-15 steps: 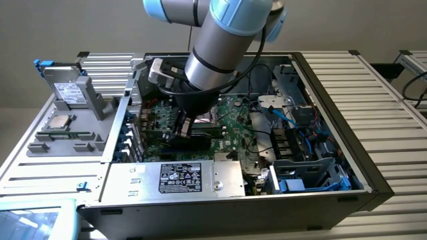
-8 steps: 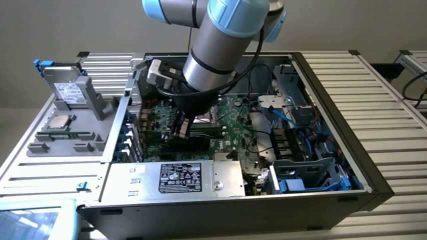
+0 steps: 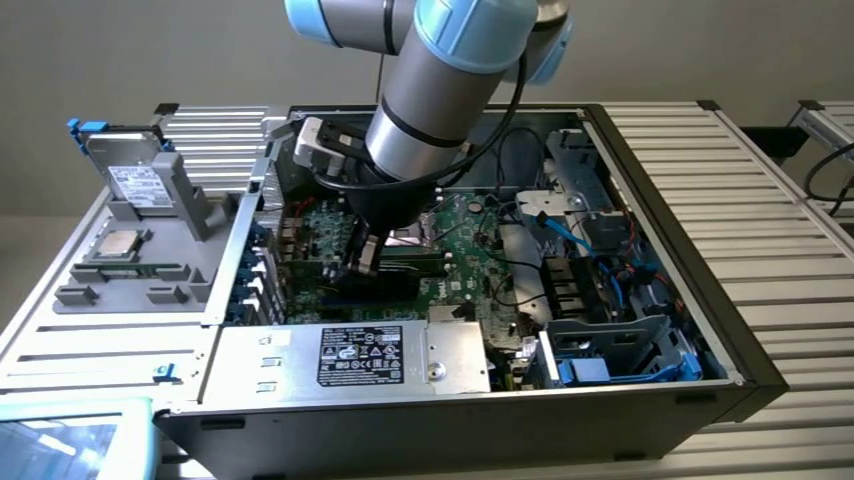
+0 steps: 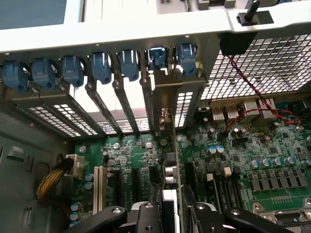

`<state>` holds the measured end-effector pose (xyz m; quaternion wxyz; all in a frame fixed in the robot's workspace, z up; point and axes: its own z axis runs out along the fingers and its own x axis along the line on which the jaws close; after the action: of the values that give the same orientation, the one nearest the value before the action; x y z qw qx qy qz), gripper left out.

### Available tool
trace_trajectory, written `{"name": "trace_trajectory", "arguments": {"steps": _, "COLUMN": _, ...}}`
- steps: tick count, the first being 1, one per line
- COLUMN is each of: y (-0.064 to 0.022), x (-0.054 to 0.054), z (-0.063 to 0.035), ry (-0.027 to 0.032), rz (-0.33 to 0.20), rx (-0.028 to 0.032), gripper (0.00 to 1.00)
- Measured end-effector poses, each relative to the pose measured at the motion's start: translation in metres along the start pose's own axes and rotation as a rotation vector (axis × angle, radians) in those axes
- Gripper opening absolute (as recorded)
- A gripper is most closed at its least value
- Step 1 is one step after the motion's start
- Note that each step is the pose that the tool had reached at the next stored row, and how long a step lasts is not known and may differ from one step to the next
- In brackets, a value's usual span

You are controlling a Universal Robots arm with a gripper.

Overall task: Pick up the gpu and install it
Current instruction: 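Insert the gpu into the slot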

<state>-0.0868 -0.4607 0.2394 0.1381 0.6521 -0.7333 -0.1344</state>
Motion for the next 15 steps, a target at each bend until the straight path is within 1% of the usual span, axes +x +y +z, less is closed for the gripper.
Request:
{"name": "trace_trajectory", "arguments": {"steps": 4, "y": -0.0006, "x": 0.0023, "z": 0.0, "ry": -0.0003, "rz": 0.0, "rx": -0.0001, "gripper": 0.28}}
{"name": "trace_trajectory", "arguments": {"steps": 10, "y": -0.0018, "x": 0.0022, "z": -0.0009, "ry": 0.0, "rz": 0.0, "rx": -0.0009, "gripper": 0.28}}
{"name": "trace_trajectory", "arguments": {"steps": 13, "y": 0.0002, "x": 0.0024, "z": -0.006, "ry": 0.0001, "rz": 0.0, "rx": -0.001, "gripper": 0.28}}
{"name": "trace_trajectory", "arguments": {"steps": 15, "y": 0.0005, "x": 0.0024, "z": -0.0068, "ry": -0.0001, "rz": 0.0, "rx": -0.001, "gripper": 0.28}}
